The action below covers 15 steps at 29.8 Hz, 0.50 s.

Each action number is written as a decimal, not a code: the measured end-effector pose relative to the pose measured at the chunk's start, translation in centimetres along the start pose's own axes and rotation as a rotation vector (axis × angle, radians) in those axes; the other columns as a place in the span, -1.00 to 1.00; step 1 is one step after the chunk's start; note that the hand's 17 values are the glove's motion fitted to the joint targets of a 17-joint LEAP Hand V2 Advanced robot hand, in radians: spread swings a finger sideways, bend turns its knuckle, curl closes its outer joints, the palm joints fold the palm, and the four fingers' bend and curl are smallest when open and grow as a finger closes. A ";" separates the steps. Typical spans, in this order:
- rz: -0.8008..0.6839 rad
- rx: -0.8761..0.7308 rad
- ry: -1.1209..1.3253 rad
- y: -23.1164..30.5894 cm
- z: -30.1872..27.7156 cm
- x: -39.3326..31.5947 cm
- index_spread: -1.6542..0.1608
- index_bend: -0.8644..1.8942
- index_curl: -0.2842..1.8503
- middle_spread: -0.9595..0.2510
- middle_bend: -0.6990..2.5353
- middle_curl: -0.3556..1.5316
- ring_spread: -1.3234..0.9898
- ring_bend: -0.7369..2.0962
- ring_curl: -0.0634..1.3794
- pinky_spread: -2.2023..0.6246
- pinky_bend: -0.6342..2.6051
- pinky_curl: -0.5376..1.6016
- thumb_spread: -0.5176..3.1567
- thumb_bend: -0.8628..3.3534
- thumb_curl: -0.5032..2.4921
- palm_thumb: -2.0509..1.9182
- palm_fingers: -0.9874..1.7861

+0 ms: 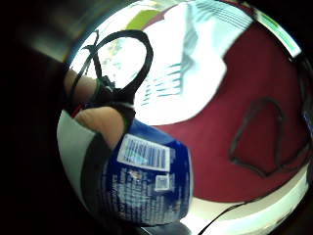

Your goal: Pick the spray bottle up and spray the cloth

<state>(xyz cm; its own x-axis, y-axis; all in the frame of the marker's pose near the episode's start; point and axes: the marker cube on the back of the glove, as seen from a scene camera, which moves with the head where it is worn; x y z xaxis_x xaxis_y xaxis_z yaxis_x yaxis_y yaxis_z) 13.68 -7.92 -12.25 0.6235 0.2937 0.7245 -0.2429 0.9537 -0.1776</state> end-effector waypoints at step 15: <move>-0.487 -0.042 -0.261 -1.1 15.1 -7.6 0.63 -0.26 -0.32 0.49 -0.35 -0.13 0.15 -0.16 -0.37 0.68 -0.49 -0.17 -0.07 -0.60 -0.41 0.36 0.55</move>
<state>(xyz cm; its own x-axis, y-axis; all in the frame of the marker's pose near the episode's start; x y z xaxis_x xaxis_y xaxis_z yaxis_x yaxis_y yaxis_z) -2.01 -12.23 -7.44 0.4503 -0.2032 0.8695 0.0607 0.9785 0.1972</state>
